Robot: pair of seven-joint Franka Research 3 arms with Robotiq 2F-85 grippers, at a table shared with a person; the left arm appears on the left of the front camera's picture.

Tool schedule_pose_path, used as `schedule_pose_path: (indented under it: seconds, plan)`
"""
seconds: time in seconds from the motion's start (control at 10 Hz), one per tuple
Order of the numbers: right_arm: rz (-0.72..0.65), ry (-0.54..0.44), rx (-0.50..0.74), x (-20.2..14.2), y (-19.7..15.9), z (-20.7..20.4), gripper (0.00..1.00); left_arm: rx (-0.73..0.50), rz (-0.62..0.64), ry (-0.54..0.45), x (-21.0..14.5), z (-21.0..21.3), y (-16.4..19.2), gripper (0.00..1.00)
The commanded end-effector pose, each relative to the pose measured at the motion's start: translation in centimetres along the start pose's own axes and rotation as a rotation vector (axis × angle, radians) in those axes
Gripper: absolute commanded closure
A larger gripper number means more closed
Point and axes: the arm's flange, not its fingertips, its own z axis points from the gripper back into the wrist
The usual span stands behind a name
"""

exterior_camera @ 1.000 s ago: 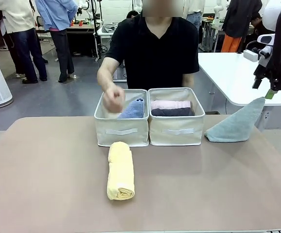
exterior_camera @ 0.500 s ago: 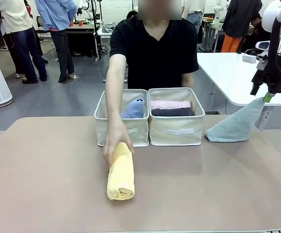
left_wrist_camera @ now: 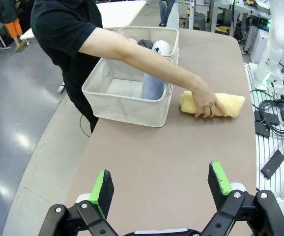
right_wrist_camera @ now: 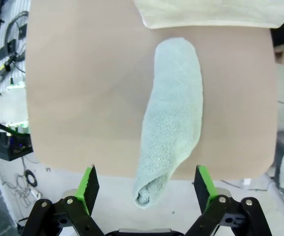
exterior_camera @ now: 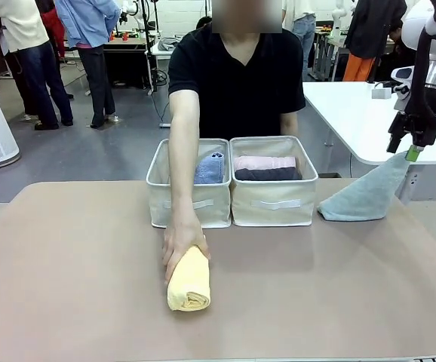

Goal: Sort the towels based on their folding style.
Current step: Pick up another triangle-folded towel from the table and place it in the left Fabric basket.

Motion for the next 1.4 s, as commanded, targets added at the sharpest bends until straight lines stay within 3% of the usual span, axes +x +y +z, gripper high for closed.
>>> schedule_pose_path:
  seconds: [0.0,0.2,1.3]
  plan:
    - [-0.023,0.054,-0.039,0.2,-0.3,-1.0,0.00,0.011,0.006,0.019,0.1,0.0,0.0,0.00]
    - [-0.062,0.108,-0.136,0.2,-0.2,-1.8,0.00,0.011,0.006,0.019,0.1,0.0,0.0,0.00]
    - [-0.015,0.078,-0.081,0.1,0.1,-3.5,0.00,0.011,0.006,0.019,0.1,0.0,0.0,0.00]
